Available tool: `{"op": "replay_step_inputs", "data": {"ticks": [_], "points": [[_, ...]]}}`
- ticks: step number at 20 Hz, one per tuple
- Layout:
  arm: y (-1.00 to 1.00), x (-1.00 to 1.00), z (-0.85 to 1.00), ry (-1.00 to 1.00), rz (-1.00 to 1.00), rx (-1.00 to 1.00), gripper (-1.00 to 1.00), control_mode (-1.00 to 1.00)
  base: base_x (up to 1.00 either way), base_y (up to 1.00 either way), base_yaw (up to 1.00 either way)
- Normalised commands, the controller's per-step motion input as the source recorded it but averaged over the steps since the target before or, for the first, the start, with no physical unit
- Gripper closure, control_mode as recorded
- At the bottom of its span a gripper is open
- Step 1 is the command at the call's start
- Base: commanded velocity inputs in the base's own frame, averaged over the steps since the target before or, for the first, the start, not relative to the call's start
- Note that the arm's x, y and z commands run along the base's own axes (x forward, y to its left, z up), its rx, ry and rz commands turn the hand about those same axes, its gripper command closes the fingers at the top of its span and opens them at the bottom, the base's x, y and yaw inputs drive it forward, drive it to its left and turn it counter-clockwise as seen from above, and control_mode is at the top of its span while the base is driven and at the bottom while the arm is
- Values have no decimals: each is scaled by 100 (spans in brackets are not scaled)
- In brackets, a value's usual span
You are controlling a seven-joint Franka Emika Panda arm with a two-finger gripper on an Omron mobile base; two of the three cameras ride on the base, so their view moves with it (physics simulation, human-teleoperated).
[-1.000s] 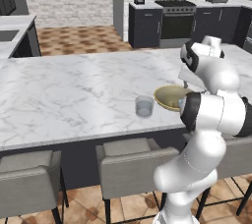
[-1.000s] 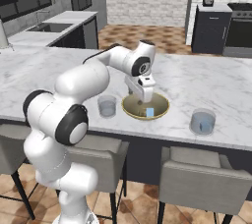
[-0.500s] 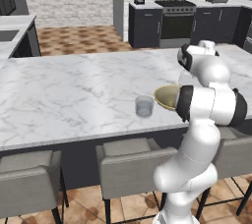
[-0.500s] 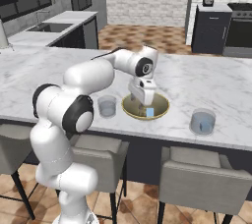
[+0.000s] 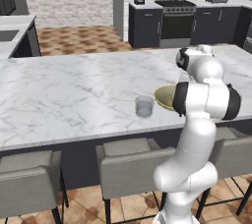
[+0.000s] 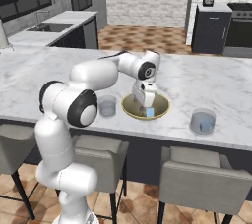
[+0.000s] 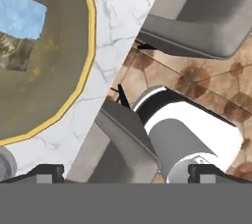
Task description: There are four ice cubes in the ice bowl. Place two ice cubes in each glass of water.
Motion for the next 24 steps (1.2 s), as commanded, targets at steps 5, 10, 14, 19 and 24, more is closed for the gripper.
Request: {"op": "replay_step_inputs", "data": {"ticks": [5, 10, 14, 19, 24], "points": [[-1, 19, -20, 0, -12, 0, -100, -100, 0, 0, 0], [-10, 18, -12, 0, -9, 0, -100, -100, 0, 0, 0], [-15, 16, -11, 0, -5, 0, -100, -100, 0, 0, 0], [-10, 19, -13, 0, -2, 0, -100, -100, 0, 0, 0], [0, 26, -20, -3, 0, 0, -100, -100, 0, 0, 0]]}}
